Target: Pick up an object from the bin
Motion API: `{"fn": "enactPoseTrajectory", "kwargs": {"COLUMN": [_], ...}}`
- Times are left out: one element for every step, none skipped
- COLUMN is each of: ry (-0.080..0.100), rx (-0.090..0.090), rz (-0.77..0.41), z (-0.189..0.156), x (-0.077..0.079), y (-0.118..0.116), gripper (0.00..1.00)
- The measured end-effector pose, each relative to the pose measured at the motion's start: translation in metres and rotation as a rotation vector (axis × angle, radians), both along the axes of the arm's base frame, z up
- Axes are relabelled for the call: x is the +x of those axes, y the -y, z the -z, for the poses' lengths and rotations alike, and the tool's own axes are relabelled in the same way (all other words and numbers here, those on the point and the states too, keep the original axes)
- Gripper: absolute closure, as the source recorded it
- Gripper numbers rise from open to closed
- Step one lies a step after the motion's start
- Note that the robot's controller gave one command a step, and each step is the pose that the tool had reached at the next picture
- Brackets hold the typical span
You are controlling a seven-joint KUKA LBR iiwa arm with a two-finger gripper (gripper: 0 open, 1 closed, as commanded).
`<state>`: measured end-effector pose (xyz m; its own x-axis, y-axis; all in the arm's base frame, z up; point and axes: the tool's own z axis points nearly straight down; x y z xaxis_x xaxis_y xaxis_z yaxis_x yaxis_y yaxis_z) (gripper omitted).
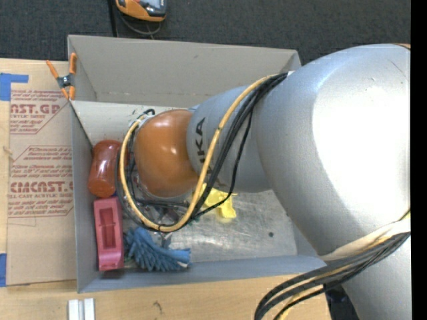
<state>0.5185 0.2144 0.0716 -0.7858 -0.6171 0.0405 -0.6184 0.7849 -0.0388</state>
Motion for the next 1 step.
{"fn": "enactPoseTrajectory", "kwargs": {"ry": [-0.003], "rx": [0.011], "rz": [-0.006], "z": [0.0003], "x": [0.0015], "y": [0.0029], "gripper": [0.0]}}
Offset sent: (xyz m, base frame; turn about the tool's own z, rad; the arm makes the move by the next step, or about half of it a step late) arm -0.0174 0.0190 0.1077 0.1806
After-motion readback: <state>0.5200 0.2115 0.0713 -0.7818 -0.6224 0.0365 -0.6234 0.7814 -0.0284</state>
